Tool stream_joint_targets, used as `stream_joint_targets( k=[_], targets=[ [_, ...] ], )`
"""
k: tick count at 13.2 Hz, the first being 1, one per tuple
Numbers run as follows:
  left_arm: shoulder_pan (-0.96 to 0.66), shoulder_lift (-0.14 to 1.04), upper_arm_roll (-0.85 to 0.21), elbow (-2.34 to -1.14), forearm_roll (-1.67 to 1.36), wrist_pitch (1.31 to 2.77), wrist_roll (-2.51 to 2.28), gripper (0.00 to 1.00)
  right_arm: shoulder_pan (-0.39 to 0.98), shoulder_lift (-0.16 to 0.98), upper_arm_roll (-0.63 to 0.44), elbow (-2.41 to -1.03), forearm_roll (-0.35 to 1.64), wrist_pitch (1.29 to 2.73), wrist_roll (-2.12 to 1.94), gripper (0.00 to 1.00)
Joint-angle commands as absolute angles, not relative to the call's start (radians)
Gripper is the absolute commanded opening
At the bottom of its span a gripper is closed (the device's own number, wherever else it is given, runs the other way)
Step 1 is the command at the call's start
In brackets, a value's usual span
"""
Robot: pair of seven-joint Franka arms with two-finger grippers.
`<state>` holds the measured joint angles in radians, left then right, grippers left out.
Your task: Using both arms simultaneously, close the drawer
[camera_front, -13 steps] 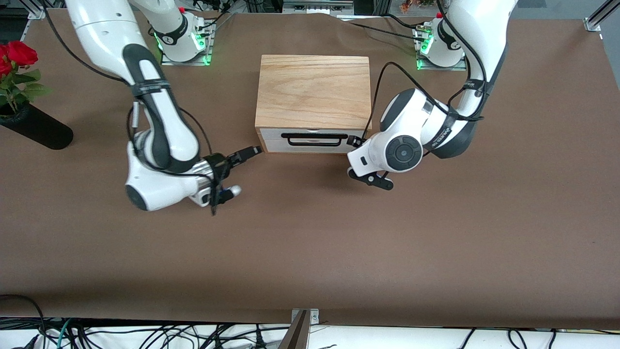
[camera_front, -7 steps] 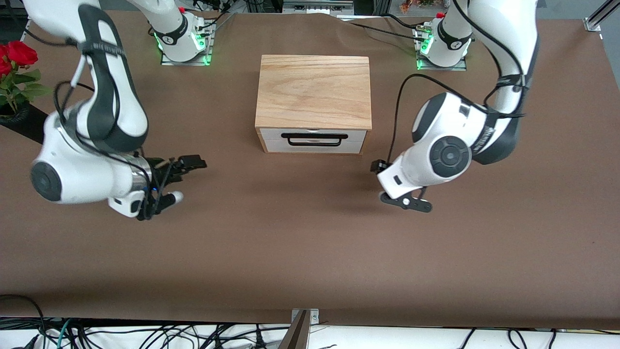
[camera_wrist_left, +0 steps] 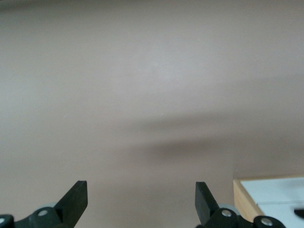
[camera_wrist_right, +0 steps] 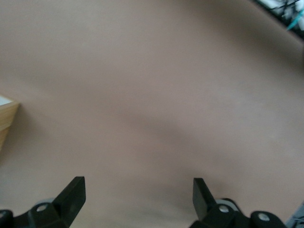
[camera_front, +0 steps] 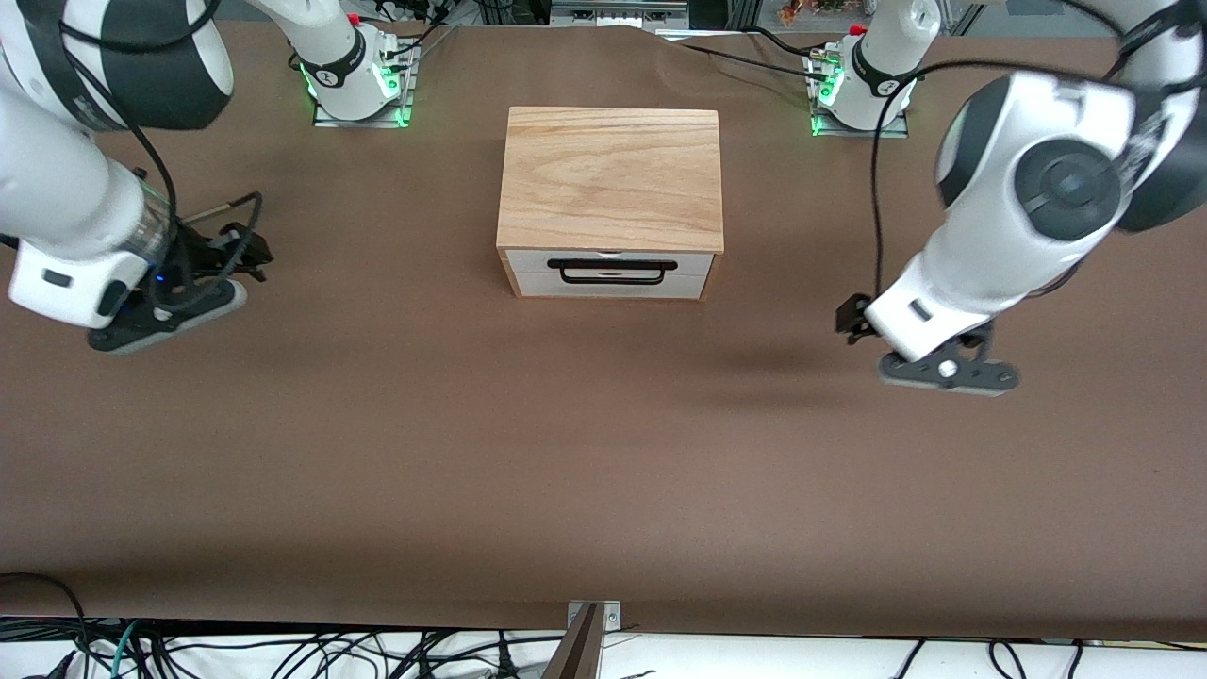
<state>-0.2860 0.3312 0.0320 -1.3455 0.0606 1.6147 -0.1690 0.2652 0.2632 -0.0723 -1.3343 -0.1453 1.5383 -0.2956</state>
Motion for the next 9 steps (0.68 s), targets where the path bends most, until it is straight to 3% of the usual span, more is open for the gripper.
stream_joint_targets(
  k=[1,4,6,9],
  targets=[
    [-0.229,0.240,0.002,-1.377,0.072,1.526,-0.126,1.00,0.256,0.194,-0.069,-1.397,-0.164,1.591,-0.288,1.00],
    [-0.066,0.119,-0.110,-1.477,0.066,1.528,-0.081,1.00,0.209,0.059,-0.012,-1.537,-0.121,1.545,-0.266,1.00],
    [-0.052,0.039,-0.115,-1.578,0.071,1.538,-0.091,1.00,0.192,-0.006,-0.012,-1.617,-0.037,1.543,-0.072,1.00],
    [-0.011,0.028,-0.117,-1.594,0.048,1.613,-0.083,1.00,0.143,-0.028,-0.011,-1.624,-0.025,1.529,-0.021,1.00]
  ],
)
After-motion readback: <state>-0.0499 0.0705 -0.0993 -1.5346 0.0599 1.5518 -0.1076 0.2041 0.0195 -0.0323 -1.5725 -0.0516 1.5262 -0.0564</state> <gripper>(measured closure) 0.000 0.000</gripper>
